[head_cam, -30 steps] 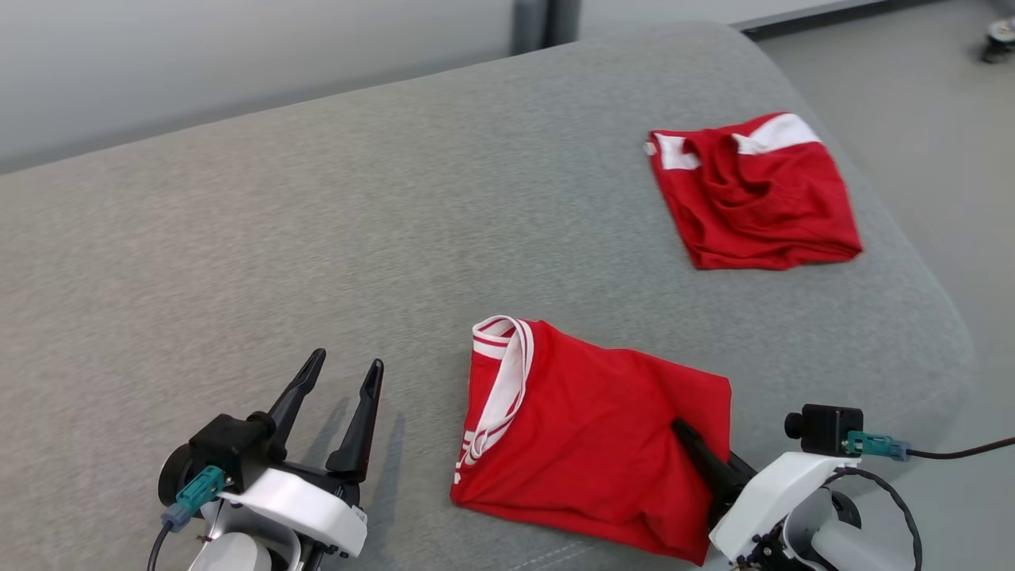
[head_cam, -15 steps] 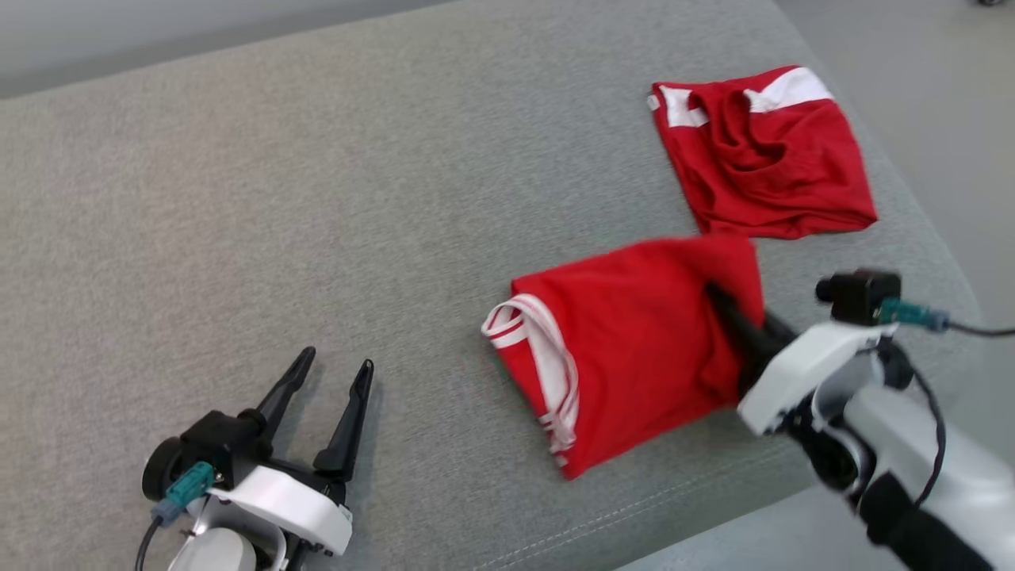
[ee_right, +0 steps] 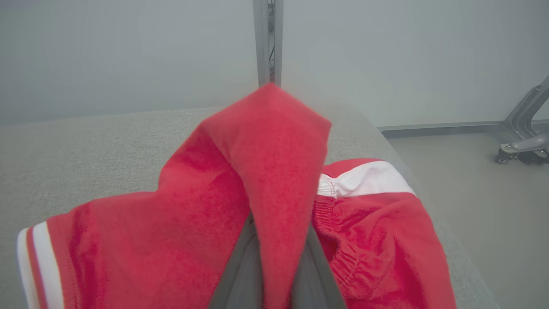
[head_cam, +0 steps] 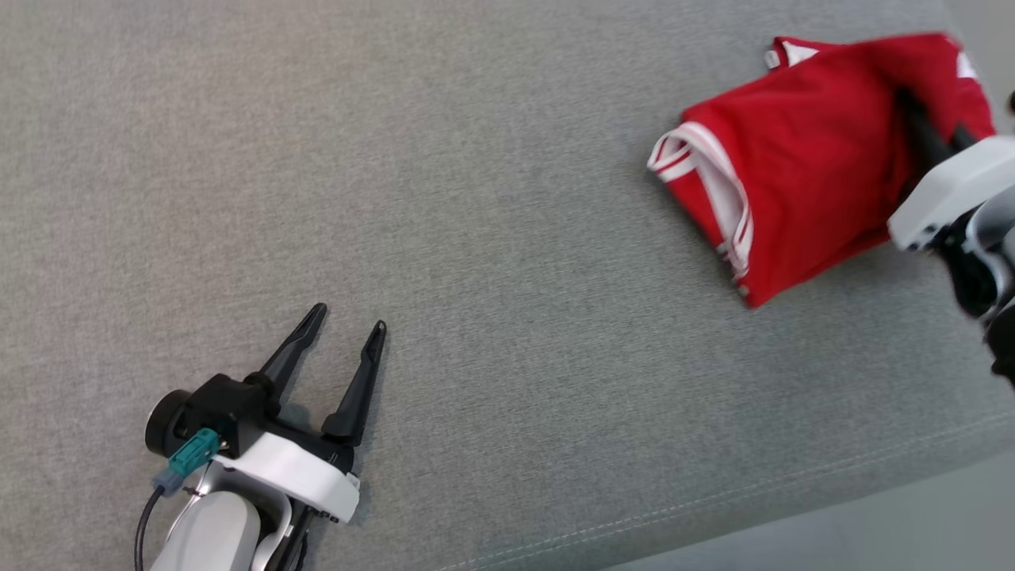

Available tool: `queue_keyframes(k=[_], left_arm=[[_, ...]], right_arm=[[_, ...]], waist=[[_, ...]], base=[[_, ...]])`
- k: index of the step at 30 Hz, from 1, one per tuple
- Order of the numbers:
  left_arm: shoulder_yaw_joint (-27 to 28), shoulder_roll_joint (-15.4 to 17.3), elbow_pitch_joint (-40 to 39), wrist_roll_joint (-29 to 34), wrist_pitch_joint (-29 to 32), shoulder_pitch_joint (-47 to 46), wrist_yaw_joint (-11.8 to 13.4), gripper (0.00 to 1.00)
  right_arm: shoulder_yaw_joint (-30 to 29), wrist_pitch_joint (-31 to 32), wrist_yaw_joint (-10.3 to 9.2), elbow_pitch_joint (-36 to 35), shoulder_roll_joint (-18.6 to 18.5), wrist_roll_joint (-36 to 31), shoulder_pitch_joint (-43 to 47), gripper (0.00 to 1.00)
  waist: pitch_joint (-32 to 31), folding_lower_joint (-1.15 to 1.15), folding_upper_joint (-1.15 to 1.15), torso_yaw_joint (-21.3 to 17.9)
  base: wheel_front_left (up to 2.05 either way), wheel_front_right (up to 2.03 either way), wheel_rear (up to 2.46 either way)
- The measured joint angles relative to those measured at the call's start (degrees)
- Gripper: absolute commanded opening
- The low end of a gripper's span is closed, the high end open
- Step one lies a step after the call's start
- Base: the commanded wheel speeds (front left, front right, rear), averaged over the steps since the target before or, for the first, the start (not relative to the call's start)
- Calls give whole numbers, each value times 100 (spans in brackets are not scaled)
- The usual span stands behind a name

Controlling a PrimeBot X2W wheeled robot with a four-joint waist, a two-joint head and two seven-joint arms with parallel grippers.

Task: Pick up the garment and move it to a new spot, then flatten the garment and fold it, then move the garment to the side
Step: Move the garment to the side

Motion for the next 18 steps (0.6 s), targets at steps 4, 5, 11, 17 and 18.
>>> queue_keyframes(k=[4,5,11,17,18], left_arm=[[-107,-3,-69,2,-34,-90,0,100],[-143,-7,-78,1,-34,-125,0,100],[-234,-27,-145,2,-48,-223,-40,100],[-225,-22,-238,56,-49,-248,-43,100],[-225,-23,-254,68,-49,-248,-43,100]], right_arm=[[-249,-1,0,504,2,-222,-391,0],[-288,0,0,636,-2,-271,-471,0],[-532,-1,0,1249,-97,-478,-829,0],[-818,-2,0,1516,-352,-670,-1031,0],[-884,-2,0,1535,-379,-671,-1031,0]], waist=[[157,0,0,147],[188,0,0,184],[316,0,0,372],[393,0,0,452],[397,0,0,462]], base=[[0,0,0],[0,0,0],[0,0,0],[0,0,0],[0,0,0]])
